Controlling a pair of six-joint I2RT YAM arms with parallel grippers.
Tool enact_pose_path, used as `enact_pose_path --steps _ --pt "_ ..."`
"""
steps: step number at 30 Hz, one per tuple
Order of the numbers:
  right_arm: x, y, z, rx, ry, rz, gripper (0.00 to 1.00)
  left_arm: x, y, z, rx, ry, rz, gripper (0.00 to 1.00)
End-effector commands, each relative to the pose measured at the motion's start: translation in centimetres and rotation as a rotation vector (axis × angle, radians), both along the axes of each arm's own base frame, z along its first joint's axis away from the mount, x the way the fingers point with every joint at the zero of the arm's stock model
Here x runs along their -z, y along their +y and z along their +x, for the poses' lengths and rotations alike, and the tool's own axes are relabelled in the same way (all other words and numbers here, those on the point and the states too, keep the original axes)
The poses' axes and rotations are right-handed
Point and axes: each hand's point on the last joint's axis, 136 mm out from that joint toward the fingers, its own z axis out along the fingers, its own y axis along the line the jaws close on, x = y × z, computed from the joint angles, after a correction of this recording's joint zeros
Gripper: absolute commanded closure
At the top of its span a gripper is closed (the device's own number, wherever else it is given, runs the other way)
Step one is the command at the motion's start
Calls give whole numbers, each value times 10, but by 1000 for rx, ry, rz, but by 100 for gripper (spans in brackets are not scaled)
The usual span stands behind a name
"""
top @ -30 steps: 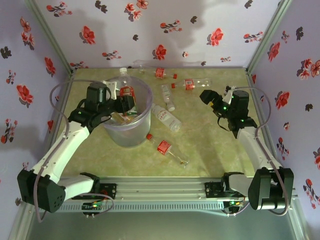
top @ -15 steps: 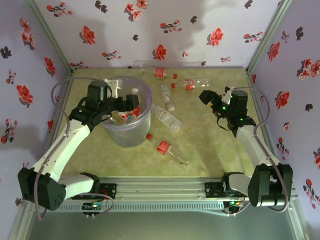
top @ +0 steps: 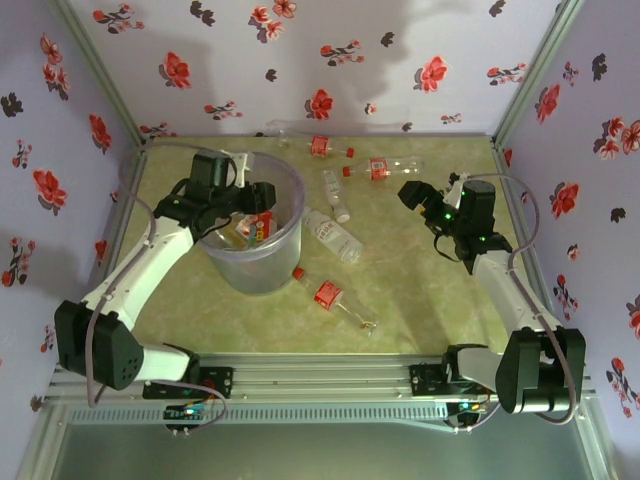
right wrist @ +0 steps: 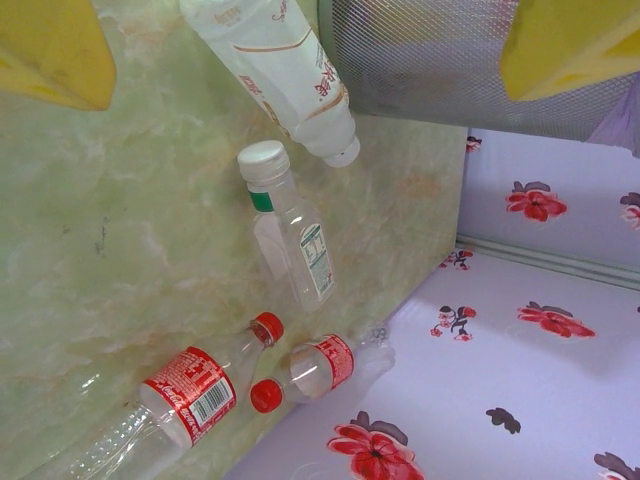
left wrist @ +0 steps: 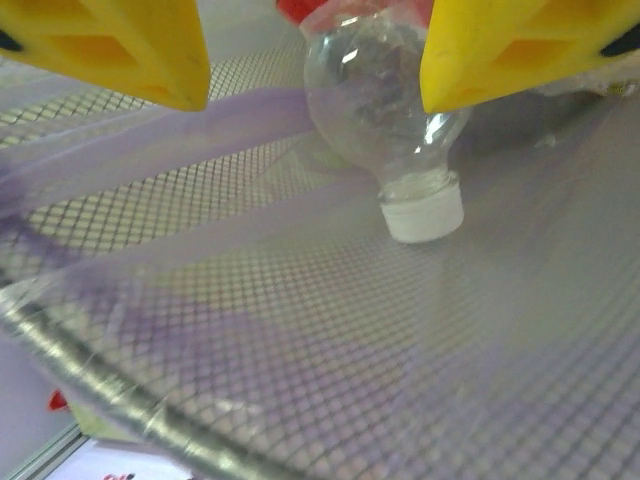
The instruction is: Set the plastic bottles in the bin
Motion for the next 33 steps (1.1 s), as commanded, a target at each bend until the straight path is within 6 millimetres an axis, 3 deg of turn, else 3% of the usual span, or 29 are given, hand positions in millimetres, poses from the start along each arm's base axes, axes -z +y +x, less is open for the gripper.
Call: enact_pose_path --steps 1,8,16,20,23,26,33 --pt "0 -2 3 5 -14 -27 1 5 1 -10 4 21 30 46" --pt "11 3 8 -5 22 -51 1 18 -15 -23 39 50 -26 47" --pt "32 29 -2 -104 78 -302 1 29 -21 -21 37 74 -50 48" --pt "39 33 -2 -128 104 -399 2 14 -20 -22 49 42 -44 45" --pt "44 37 -2 -143 113 -486 4 -6 -18 -22 55 0 -44 33" --pt "49 47 1 -164 110 -586 7 -23 -15 -23 50 -35 -42 27" --pt "66 82 32 -208 82 -705 14 -36 -4 -35 27 -57 -43 27"
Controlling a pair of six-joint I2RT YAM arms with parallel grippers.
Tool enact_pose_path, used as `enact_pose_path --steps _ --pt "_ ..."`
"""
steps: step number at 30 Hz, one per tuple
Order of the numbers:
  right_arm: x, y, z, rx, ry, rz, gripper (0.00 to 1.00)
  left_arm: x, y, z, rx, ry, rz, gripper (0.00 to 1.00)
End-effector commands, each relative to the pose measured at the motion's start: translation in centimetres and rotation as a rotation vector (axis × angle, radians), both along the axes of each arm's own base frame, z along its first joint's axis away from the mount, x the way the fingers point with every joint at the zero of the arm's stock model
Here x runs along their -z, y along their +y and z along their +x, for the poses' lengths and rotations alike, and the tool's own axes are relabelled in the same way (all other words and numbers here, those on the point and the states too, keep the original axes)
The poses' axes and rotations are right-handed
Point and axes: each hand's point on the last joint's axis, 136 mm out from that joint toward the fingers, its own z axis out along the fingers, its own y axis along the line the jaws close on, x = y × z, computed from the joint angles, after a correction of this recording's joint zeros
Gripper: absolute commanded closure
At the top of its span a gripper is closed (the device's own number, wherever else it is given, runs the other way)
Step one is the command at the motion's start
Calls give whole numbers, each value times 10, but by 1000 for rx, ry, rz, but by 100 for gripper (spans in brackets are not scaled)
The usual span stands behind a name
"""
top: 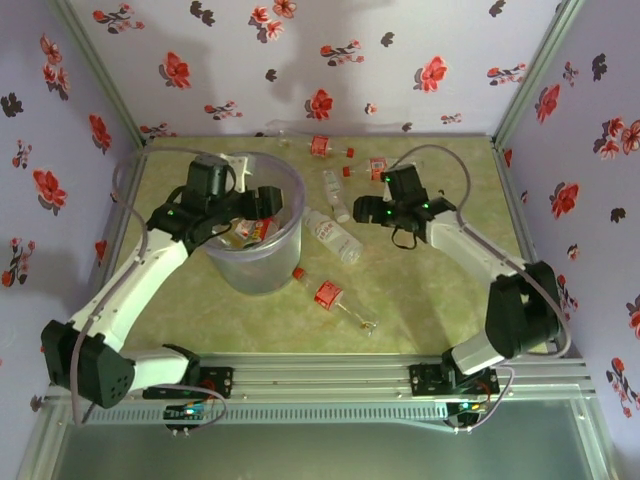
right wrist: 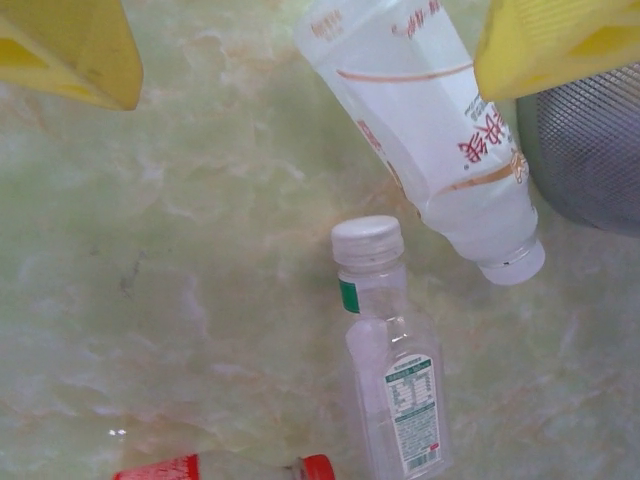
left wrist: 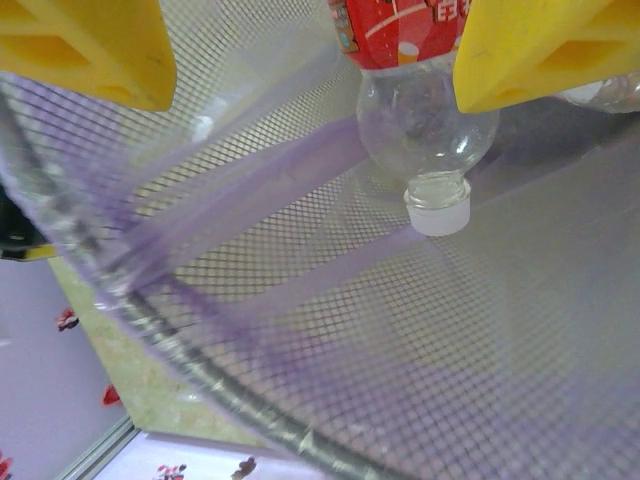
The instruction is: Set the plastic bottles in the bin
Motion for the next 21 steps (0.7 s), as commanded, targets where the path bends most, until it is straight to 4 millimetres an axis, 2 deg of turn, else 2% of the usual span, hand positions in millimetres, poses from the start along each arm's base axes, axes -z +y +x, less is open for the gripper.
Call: enact_pose_path --steps 1,6,12,15,21 --pt "6 3 25 16 -45 -84 16 -8 8 -10 -13 -14 18 28" --pt "25 30 55 12 -57 -64 25 9 15 -20 -38 26 16 33" --pt "49 65 73 -41 -41 -114 25 24 17 -25 -54 62 5 42" --pt "67 72 80 -47 -17 -144 22 34 17 -25 -55 83 9 44" --pt "92 76 83 -36 23 -162 23 44 13 -24 -55 111 0 45"
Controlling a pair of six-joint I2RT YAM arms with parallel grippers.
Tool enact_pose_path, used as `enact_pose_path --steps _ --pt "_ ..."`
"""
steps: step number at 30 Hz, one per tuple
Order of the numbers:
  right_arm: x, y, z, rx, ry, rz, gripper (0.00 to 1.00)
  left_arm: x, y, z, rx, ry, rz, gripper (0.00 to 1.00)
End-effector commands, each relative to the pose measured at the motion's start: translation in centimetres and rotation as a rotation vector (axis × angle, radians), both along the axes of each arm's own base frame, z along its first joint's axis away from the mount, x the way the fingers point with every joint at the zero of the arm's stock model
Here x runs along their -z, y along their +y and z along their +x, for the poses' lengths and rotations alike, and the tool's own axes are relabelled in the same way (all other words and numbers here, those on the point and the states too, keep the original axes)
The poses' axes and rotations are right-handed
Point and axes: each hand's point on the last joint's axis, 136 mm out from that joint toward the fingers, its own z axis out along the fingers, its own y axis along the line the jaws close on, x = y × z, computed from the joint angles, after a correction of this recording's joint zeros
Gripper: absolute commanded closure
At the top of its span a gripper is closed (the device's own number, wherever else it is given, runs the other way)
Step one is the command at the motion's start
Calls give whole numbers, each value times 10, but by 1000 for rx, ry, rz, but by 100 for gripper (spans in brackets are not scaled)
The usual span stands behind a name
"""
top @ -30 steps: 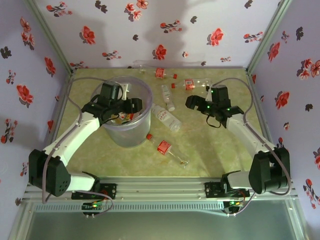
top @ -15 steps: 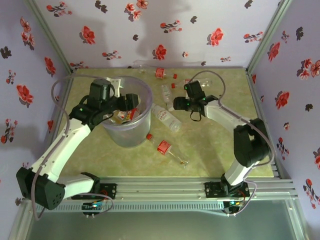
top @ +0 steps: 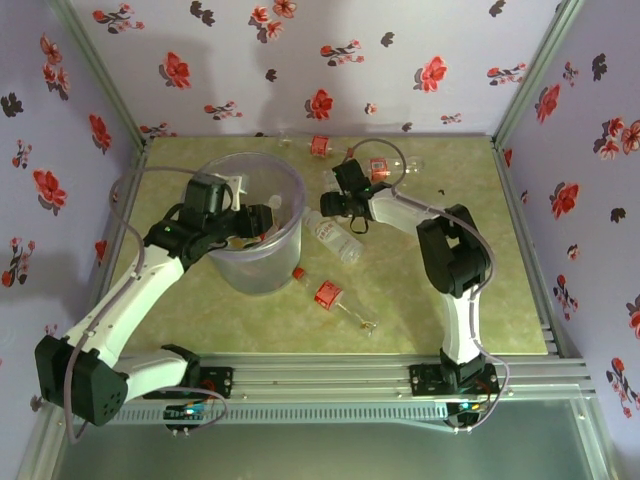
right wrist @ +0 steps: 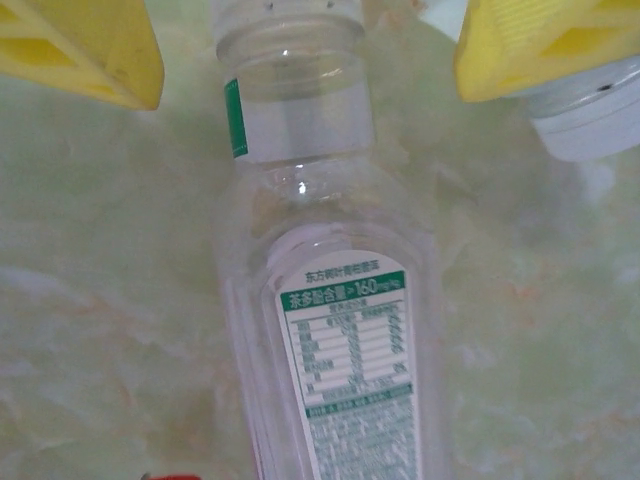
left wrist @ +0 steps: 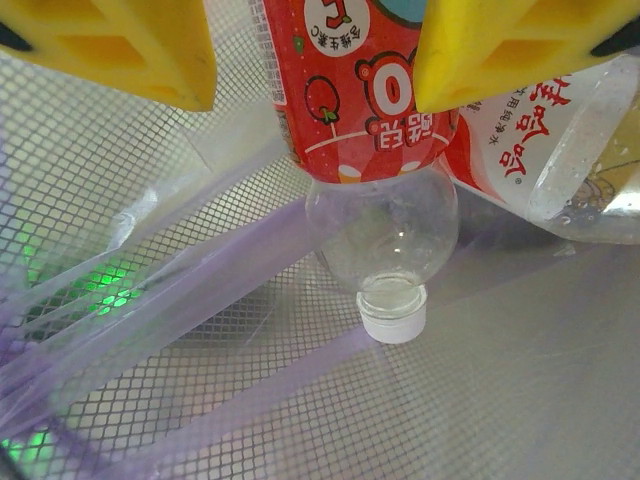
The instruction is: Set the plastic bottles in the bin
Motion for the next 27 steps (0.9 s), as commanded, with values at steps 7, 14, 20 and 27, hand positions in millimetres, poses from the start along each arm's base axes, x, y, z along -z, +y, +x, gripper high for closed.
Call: enact_pose_path --steps 7,14,20,27 --pt "19 -4 8 16 4 -48 34 -13 -3 -1 7 -31 -26 42" --pt "20 -3 10 2 -4 -57 46 -49 6 2 -30 -123 -22 19" --pt "8 -9 10 0 -18 -77 55 -77 8 4 -56 -176 -66 13" --pt "-45 -27 -5 -16 -91 -51 60 -98 1 0 -58 -210 -139 11"
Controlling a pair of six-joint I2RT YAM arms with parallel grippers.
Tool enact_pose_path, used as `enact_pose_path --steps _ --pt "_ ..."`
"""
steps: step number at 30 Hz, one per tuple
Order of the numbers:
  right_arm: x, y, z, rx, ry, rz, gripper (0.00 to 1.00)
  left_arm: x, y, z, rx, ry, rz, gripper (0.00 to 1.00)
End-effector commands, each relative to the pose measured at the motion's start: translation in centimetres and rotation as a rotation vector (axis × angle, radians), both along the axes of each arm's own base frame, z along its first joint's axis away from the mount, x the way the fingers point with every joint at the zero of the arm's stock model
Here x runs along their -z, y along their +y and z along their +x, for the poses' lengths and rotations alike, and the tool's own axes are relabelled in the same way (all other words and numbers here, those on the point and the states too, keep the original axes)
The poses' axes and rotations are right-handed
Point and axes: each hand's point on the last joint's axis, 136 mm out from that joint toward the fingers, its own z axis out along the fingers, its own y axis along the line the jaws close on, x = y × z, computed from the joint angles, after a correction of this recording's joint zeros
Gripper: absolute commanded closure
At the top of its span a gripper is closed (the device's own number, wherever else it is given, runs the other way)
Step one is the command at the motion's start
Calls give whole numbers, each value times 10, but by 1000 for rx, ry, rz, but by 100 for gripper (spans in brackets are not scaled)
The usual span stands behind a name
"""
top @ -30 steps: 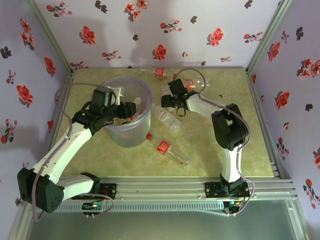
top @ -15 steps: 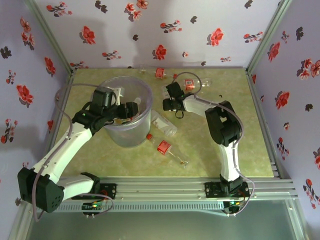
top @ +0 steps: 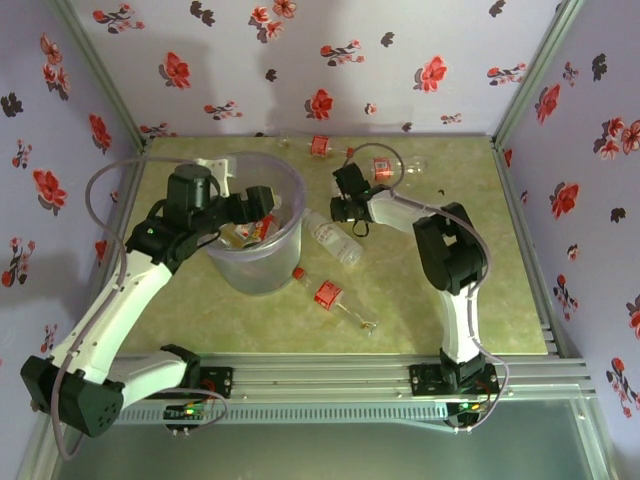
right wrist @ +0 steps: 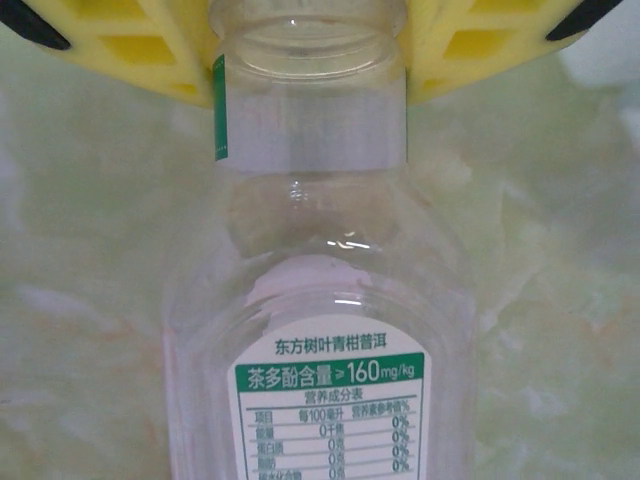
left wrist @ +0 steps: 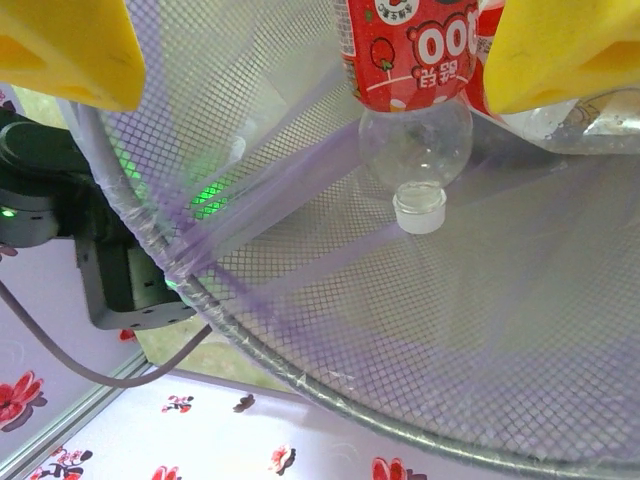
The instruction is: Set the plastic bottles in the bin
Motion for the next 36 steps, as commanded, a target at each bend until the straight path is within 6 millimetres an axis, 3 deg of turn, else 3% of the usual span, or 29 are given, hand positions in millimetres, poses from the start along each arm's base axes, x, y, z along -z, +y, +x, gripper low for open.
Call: enact_pose_path --steps 1,8,12,16,20,30,36 --pt "-59 -16 -6 -7 -100 23 60 -33 -3 -3 -5 -70 -61 11" --pt "-121 -26 -47 -112 -196 200 64 -58 -24 1 44 -95 -144 10" --pt "-150 -26 -77 -196 -251 316 64 -66 -57 12 117 -88 -246 9" --pt "-179 -21 -108 -294 -336 421 65 -61 -102 16 208 -72 -254 5" --pt "-199 -20 -132 -352 -406 502 68 -53 -129 25 238 -46 -264 3" --pt "-229 -12 -178 -494 -478 590 67 -55 -152 45 238 -46 -295 6" --pt "-238 -1 -198 -576 -466 600 67 -61 -150 43 235 -63 -298 10"
